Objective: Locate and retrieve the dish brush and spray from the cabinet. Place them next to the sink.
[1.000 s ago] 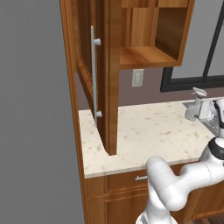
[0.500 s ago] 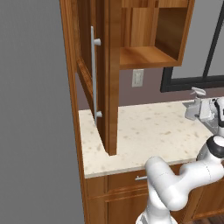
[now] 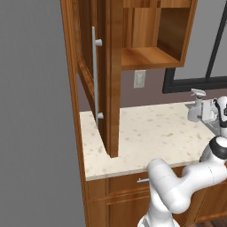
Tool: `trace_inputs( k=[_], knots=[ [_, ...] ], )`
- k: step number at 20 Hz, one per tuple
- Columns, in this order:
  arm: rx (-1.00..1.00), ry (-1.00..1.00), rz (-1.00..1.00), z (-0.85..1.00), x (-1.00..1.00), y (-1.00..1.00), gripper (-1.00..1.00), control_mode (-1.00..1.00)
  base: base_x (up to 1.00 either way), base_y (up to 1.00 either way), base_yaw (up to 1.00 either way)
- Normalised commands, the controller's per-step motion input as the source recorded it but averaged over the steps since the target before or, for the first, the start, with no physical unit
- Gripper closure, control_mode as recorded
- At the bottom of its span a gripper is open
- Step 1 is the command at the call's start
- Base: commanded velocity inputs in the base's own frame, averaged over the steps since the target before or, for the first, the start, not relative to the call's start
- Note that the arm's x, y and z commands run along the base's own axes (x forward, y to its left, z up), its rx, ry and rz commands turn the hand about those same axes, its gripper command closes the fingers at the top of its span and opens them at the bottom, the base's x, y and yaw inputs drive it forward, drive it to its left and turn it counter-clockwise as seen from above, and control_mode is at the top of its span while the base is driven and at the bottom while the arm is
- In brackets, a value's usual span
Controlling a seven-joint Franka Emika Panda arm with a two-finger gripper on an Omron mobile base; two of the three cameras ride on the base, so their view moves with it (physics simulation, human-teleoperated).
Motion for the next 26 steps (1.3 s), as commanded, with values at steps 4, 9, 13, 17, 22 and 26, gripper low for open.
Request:
trace_inputs(
  k=[4,9,13,17,22,26],
  knots=[
    [0.00,0.00,0.00,-0.27,-0.01,0.00,-1.00,-1.00,0.00,0.00,0.00],
    [0.00,0.00,0.00,-0.18,0.00,0.00,-1.00,-1.00,0.00,0.00,0.00],
    [0.00,0.01,0.00,-0.09,-0.02,-0.01,-1.00,-1.00,0.00,0.00,0.00],
    [0.00,0.04,0.00,-0.03,-0.02,-0.18,-1.00,-1.00,0.00,0.00,0.00],
    [0.00,0.10,-0.01,0.10,0.02,-0.45,-1.00,-1.00,0.00,0.00,0.00],
    [-0.02,0.10,-0.04,0.11,-0.09,-0.27,-1.00,-1.00,0.00,0.00,0.00]
  ],
)
